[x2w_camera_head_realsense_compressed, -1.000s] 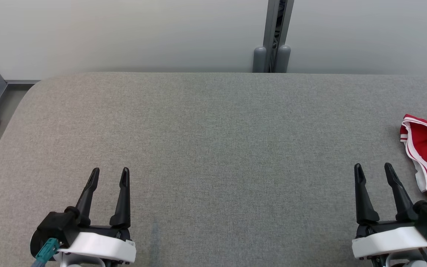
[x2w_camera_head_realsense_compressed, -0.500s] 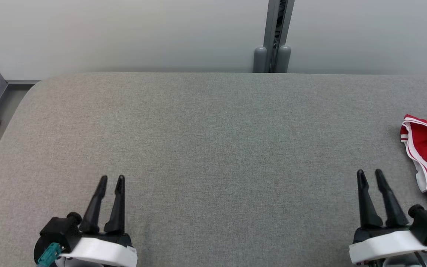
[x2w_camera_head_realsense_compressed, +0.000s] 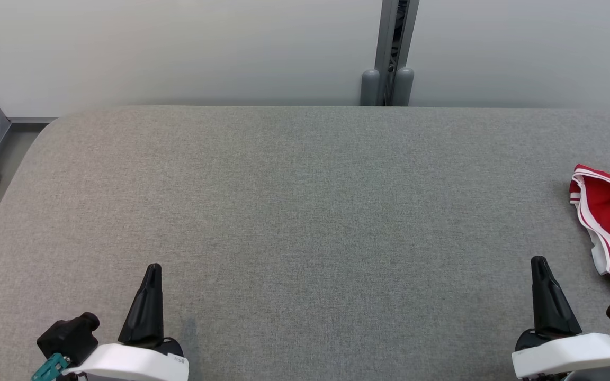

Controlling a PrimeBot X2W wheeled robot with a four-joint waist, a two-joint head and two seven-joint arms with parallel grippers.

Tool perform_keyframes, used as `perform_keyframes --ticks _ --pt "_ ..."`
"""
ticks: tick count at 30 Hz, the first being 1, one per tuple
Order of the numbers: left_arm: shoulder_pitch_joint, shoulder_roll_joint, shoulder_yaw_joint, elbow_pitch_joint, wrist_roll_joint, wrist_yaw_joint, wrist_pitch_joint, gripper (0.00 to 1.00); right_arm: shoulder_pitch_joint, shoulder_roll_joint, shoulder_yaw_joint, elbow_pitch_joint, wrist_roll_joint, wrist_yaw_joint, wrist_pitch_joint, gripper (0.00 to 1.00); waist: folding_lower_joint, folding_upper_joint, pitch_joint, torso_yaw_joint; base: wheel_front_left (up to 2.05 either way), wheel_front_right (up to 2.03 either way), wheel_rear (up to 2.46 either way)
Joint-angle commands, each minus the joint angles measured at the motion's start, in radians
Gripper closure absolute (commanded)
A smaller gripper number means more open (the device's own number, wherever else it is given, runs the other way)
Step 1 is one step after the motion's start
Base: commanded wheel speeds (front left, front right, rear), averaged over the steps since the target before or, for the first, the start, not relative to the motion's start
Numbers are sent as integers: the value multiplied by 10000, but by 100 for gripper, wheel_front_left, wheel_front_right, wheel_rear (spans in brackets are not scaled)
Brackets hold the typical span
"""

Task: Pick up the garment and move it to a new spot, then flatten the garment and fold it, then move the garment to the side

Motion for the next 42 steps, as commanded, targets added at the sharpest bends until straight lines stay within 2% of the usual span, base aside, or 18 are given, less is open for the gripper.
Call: perform_keyframes --ticks 1,30,42 --pt "-175 80 44 -202 -434 -20 56 100 -82 -132 -51 -203 467 0 80 100 0 0 -7 -3 0 0 0" --pt "-205 226 176 -354 -4666 -99 957 100 120 -426 -409 -403 5042 0 1095 100 0 0 -151 -72 0 0 0" --pt "-211 256 225 -395 -5905 -113 1224 100 182 -485 -548 -454 6371 0 1428 100 0 0 -204 -97 0 0 0"
